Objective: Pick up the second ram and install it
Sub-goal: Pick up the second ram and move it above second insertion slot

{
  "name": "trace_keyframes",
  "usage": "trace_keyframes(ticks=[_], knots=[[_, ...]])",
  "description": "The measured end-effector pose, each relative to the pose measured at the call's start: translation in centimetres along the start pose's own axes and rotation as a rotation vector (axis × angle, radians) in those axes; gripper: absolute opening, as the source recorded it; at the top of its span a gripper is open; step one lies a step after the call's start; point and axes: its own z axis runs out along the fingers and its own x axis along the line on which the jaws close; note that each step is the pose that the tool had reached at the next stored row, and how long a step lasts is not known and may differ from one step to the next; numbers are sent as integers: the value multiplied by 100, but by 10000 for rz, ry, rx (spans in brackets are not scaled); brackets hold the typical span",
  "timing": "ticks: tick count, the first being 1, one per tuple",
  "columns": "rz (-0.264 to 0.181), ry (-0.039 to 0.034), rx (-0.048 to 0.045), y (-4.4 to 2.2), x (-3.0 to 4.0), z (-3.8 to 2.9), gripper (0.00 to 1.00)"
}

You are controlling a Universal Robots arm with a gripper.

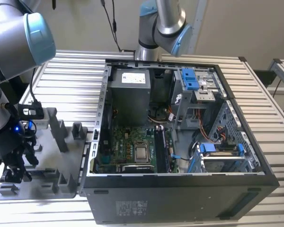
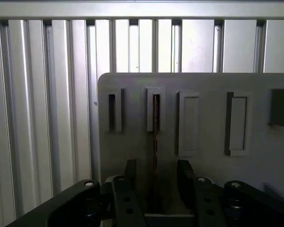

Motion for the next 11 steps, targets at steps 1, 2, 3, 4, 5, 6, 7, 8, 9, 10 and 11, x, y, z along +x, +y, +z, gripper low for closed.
trace_keyframes(ticks=[1,2,3,4,5,6,7,8,9,10,11], knots=[[0,-1,1,0,0,1,48],[0,-1,1,0,0,1,48],[0,-1,1,0,0,2,48],[0,-1,1,0,0,2,46],[0,-1,1,0,0,2,46],[0,-1,1,0,0,2,40],[0,-1,2,0,0,2,40],[0,-1,1,0,0,3,33],[0,-1,1,0,0,3,33],[0,-1,2,0,0,3,27],[0,-1,1,0,0,3,27]])
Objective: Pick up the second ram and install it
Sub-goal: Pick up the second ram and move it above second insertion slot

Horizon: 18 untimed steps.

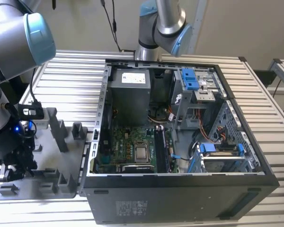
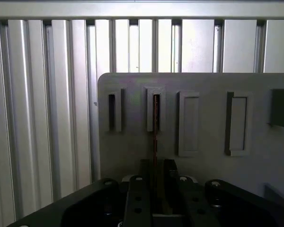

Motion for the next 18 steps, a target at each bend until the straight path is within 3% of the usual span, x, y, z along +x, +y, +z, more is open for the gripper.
trace_keyframes(ticks=[18], knots=[[0,7,3,7,0,20,27]])
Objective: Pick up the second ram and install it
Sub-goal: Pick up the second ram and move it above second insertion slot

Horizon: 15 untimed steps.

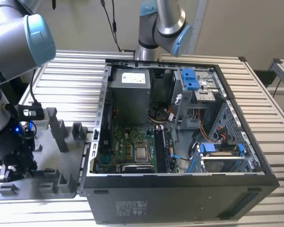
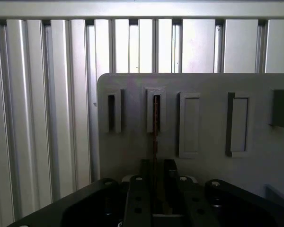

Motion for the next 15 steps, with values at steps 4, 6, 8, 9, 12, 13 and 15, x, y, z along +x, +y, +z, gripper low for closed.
trace_keyframes(ticks=[4,6,8,9,12,13,15], knots=[[0,-1,0,0,0,1,24],[0,-1,1,0,0,2,17],[0,-1,1,0,0,2,17],[0,-1,1,0,0,3,17],[0,0,1,0,0,3,15],[0,-1,1,0,0,4,14],[0,-1,1,0,0,4,14]])
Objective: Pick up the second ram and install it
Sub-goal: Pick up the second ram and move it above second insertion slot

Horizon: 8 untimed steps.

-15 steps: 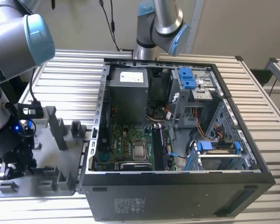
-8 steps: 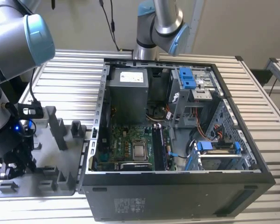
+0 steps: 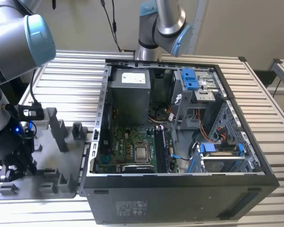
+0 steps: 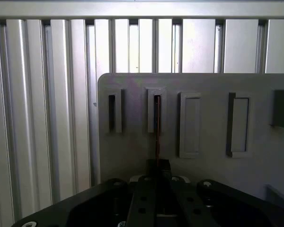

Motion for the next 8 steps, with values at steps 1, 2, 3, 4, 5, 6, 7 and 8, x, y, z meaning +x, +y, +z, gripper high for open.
trace_keyframes(ticks=[1,2,3,4,5,6,7,8], knots=[[0,0,0,0,0,0,14],[0,0,0,0,0,0,14],[0,0,0,0,0,1,14],[0,0,0,0,0,1,14],[0,0,0,0,0,1,14],[0,0,0,0,0,1,14],[0,0,0,0,0,1,14],[0,0,0,0,0,1,14]])
